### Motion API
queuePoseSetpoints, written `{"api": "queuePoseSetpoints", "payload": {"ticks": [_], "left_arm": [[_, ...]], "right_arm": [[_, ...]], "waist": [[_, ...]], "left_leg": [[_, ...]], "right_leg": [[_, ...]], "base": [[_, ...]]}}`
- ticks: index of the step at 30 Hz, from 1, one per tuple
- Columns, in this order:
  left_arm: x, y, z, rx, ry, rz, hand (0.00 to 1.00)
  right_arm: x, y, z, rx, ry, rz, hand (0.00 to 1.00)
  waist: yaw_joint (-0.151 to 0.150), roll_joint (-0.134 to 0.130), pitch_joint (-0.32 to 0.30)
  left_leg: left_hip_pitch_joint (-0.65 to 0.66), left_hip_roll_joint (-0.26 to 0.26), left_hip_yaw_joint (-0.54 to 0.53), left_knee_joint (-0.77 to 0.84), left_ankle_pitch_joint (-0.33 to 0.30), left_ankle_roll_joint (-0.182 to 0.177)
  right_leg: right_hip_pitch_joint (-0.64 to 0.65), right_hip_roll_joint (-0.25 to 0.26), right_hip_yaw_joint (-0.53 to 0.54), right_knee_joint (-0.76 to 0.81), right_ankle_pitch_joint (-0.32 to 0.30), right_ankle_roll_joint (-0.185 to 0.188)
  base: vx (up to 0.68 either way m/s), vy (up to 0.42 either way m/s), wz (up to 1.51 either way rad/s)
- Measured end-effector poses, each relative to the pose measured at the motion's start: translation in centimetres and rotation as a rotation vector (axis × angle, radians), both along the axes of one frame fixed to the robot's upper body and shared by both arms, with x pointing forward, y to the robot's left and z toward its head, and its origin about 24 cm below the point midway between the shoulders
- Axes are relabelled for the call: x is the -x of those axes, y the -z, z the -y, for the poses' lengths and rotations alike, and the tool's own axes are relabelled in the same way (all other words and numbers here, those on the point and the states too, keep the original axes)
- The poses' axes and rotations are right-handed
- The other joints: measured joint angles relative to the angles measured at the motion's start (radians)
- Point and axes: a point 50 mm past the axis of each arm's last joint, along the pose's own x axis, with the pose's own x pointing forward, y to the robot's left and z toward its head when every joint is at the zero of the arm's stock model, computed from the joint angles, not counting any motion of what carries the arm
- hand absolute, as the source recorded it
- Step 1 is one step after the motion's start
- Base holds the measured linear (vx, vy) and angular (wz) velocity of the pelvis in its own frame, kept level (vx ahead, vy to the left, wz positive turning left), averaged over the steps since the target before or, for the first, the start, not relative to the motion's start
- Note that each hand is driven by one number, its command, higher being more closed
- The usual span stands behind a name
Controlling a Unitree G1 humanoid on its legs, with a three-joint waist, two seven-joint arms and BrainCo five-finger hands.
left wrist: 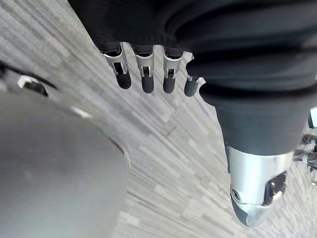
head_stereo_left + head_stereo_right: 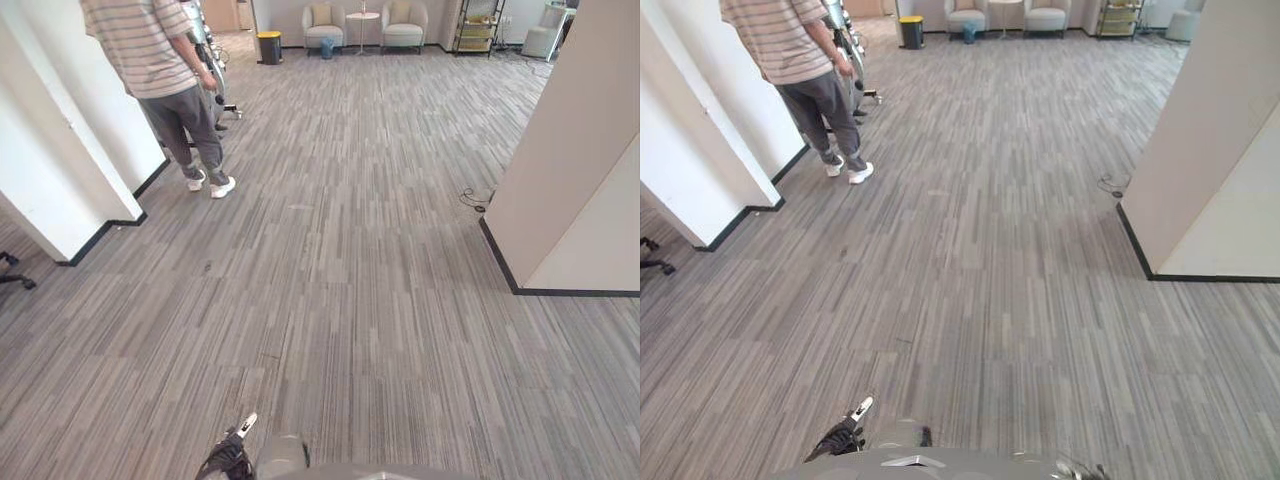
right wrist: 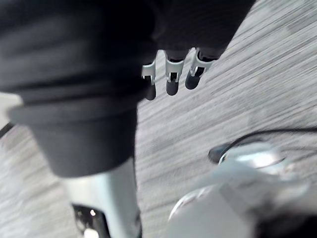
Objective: Organize washtable
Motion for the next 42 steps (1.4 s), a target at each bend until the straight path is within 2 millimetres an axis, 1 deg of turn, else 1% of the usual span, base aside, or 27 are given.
{"api": "queuePoseSetpoints", "payload": {"ticks": [1,2,3,4,5,17,18,21,22,23,24,25,26,28,30,31,32,33,34,35,36,37,38,39,40,41,42], "left_arm": [[0.2,0.1,0.4,0.006,-0.001,-0.009,0.0],[0.7,0.3,1.1,0.019,-0.002,-0.022,0.0],[0.7,0.3,1.0,0.022,-0.024,-0.019,0.0],[0.9,0.2,-0.1,-0.005,-0.027,-0.024,0.0],[4.1,0.4,-2.3,-0.068,0.147,-0.15,0.0],[4.1,0.4,-2.2,-0.059,0.097,-0.147,0.0],[3.9,0.4,-2.3,-0.057,0.085,-0.142,0.0],[2.5,0.1,-2.5,-0.058,0.031,-0.091,0.0],[2.1,-0.1,-2.7,-0.068,0.031,-0.072,0.0],[1.9,0.0,-2.1,-0.056,0.03,-0.061,0.0],[1.9,0.0,-1.9,-0.049,0.023,-0.062,0.0],[1.7,0.0,-2.3,-0.058,0.025,-0.066,0.0],[0.7,-0.3,-2.9,-0.075,0.026,-0.042,0.0],[0.6,-0.4,-3.2,-0.071,-0.012,-0.036,0.0],[0.8,-0.3,-3.1,-0.064,-0.014,-0.048,0.0],[0.0,-0.4,-2.8,-0.057,-0.005,-0.025,0.0],[-0.7,-0.5,-2.6,-0.051,-0.006,-0.007,0.0],[-1.5,-0.5,-1.9,-0.033,-0.016,0.015,0.0],[-1.9,-0.4,-0.9,-0.005,-0.025,0.025,0.0],[-1.5,-0.2,-0.3,0.012,-0.038,0.018,0.0],[-1.1,-0.1,0.1,0.024,-0.054,0.012,0.0],[-0.8,0.0,0.0,0.025,-0.064,0.008,0.0],[-0.7,0.0,0.0,0.034,-0.095,0.011,0.0],[-0.4,0.1,0.7,0.057,-0.127,0.007,0.0],[0.1,0.3,1.1,0.066,-0.135,-0.004,0.0],[-0.2,0.2,1.2,0.069,-0.128,0.005,0.0],[-0.3,0.2,1.1,0.065,-0.121,0.009,0.0]], "right_arm": [[-1.2,-0.4,0.2,0.007,-0.012,0.058,0.0],[-1.4,-0.7,0.9,0.027,-0.017,0.075,0.0],[-1.5,-0.6,0.6,0.018,-0.01,0.073,0.0],[-1.2,-0.2,-0.7,-0.018,-0.004,0.067,0.0],[-0.1,0.6,-2.5,-0.12,0.118,0.043,0.0],[-0.4,0.6,-2.6,-0.141,0.128,0.049,0.0],[-0.6,0.6,-2.6,-0.145,0.126,0.05,0.0],[-2.3,0.4,-3.3,-0.169,0.108,0.082,0.0],[-2.4,0.4,-3.4,-0.173,0.099,0.083,0.0],[-1.8,0.5,-3.3,-0.168,0.082,0.069,0.0],[-2.1,0.3,-2.9,-0.156,0.074,0.094,0.0],[-2.6,0.0,-2.8,-0.148,0.069,0.121,0.0],[-2.8,0.0,-3.3,-0.164,0.084,0.136,0.0],[-2.6,0.1,-3.5,-0.184,0.128,0.146,0.0],[-2.4,0.0,-3.1,-0.183,0.176,0.162,0.0],[-1.9,0.1,-3.0,-0.184,0.212,0.156,0.0],[-1.5,0.2,-2.8,-0.181,0.234,0.152,0.0],[-0.3,0.3,-2.4,-0.175,0.285,0.124,0.0],[0.9,0.5,-2.3,-0.176,0.305,0.091,0.0],[1.6,0.6,-2.3,-0.176,0.309,0.072,0.0],[2.1,0.6,-2.1,-0.167,0.308,0.059,0.0],[2.3,0.6,-2.2,-0.174,0.311,0.049,0.0],[2.8,0.6,-2.0,-0.172,0.312,0.041,0.0],[2.3,0.2,-0.3,-0.125,0.285,0.056,0.0],[1.1,-0.1,0.2,-0.11,0.242,0.08,0.0],[-0.2,-0.1,-0.1,-0.119,0.214,0.106,0.0],[-1.1,-0.2,-0.3,-0.124,0.187,0.117,0.0]], "waist": [[-0.005,0.043,-0.01],[-0.002,0.08,-0.019],[0.001,0.06,-0.017],[-0.005,0.016,-0.031],[-0.015,-0.088,0.004],[-0.016,-0.09,-0.002],[-0.015,-0.09,-0.002],[0.001,-0.105,0.018],[0.015,-0.109,0.017],[0.022,-0.097,0.015],[0.018,-0.077,0.016],[0.017,-0.077,0.023],[0.01,-0.115,0.037],[0.015,-0.138,0.045],[0.002,-0.126,0.037],[-0.015,-0.115,0.032],[-0.022,-0.107,0.035],[-0.024,-0.095,0.036],[-0.03,-0.075,0.024],[-0.038,-0.057,0.014],[-0.06,-0.041,0.007],[-0.07,-0.042,0.004],[-0.072,-0.038,-0.013],[-0.049,0.034,-0.033],[-0.025,0.046,-0.042],[-0.013,0.048,-0.033],[-0.004,0.035,-0.02]], "left_leg": [[0.013,-0.009,-0.047,-0.323,0.127,0.012],[0.002,-0.007,-0.106,-0.401,0.275,0.019],[-0.008,-0.02,-0.107,-0.361,0.24,0.024],[0.014,-0.056,-0.098,-0.378,0.223,0.042],[0.225,-0.193,-0.089,-0.786,0.358,0.066],[0.157,-0.192,-0.08,-0.773,0.353,0.069],[0.137,-0.193,-0.08,-0.757,0.348,0.071],[-0.048,-0.205,-0.069,-0.467,0.202,0.091],[-0.112,-0.202,-0.025,-0.288,0.111,0.116],[-0.121,-0.191,0.0,-0.157,-0.007,0.126],[-0.116,-0.185,-0.013,-0.134,-0.068,0.143],[-0.1,-0.198,-0.023,-0.113,-0.11,0.154],[-0.051,-0.216,-0.029,-0.134,-0.122,0.141],[0.073,-0.223,-0.035,-0.225,-0.135,0.152],[0.173,-0.216,-0.054,-0.346,-0.135,0.151],[0.217,-0.197,-0.053,-0.394,-0.141,0.14],[0.229,-0.189,-0.059,-0.398,-0.143,0.139],[0.27,-0.192,-0.094,-0.417,-0.151,0.145],[0.327,-0.181,-0.122,-0.465,-0.165,0.127],[0.359,-0.166,-0.137,-0.479,-0.178,0.101],[0.381,-0.163,-0.168,-0.427,-0.18,0.098],[0.358,-0.176,-0.176,-0.24,-0.188,0.083],[0.279,-0.194,-0.154,0.05,-0.145,0.011],[0.187,-0.15,-0.138,0.257,0.005,-0.039],[0.113,-0.113,-0.091,0.404,0.165,-0.047],[0.041,-0.071,-0.057,0.55,0.135,-0.003],[0.002,-0.055,-0.048,0.602,0.109,0.015]], "right_leg": [[0.027,0.028,-0.006,-0.009,-0.053,0.027],[0.036,0.058,-0.005,0.013,-0.089,0.038],[0.039,0.047,-0.001,0.037,-0.124,0.049],[0.045,0.006,0.002,0.066,-0.141,0.059],[0.034,-0.106,0.07,0.041,-0.192,0.126],[-0.019,-0.101,0.078,0.011,-0.195,0.12],[-0.032,-0.101,0.078,0.01,-0.195,0.12],[-0.077,-0.119,0.058,0.023,-0.204,0.134],[-0.077,-0.14,0.016,0.056,-0.223,0.176],[-0.09,-0.136,0.006,0.203,-0.252,0.217],[-0.148,-0.136,0.01,0.37,-0.258,0.223],[-0.317,-0.163,0.07,0.725,-0.177,0.168],[-0.443,-0.169,0.117,0.981,-0.127,0.152],[-0.553,-0.162,0.09,1.09,-0.136,0.135],[-0.613,-0.133,-0.012,0.938,-0.158,0.094],[-0.626,-0.106,-0.08,0.722,-0.155,0.1],[-0.624,-0.087,-0.11,0.614,-0.143,0.115],[-0.618,-0.043,-0.143,0.398,-0.087,0.1],[-0.617,0.007,-0.147,0.269,-0.034,0.077],[-0.618,0.035,-0.152,0.255,-0.018,0.057],[-0.616,0.065,-0.164,0.266,0.007,0.014],[-0.588,0.1,-0.173,0.272,0.041,-0.048],[-0.537,0.127,-0.176,0.247,0.05,-0.161],[-0.503,0.158,-0.178,0.271,-0.004,-0.182],[-0.454,0.175,-0.147,0.266,-0.049,-0.174],[-0.364,0.177,-0.116,0.261,-0.1,-0.171],[-0.31,0.174,-0.097,0.249,-0.123,-0.166]], "base": [[0.2,0.091,-0.21],[0.1,0.178,-0.01],[-0.08,0.292,0.26],[0.01,0.166,0.24],[0.01,0.103,0.24],[0.0,0.002,-0.01],[0.04,0.021,0.1],[0.1,0.051,0.17],[0.38,0.066,0.3],[0.39,0.124,0.37],[0.32,0.177,0.4],[0.27,0.177,0.44],[0.31,0.107,0.38],[0.37,0.043,0.06],[0.4,0.067,0.04],[0.33,0.045,0.38],[0.14,0.03,0.57],[0.08,-0.028,0.62],[0.2,-0.1,0.61],[0.39,-0.177,0.74],[0.56,-0.234,0.72],[0.65,-0.319,0.81],[0.64,-0.236,0.27],[0.53,-0.142,-0.19],[0.68,-0.066,-0.46],[0.58,-0.126,-0.27],[0.46,-0.207,-0.28]]}}
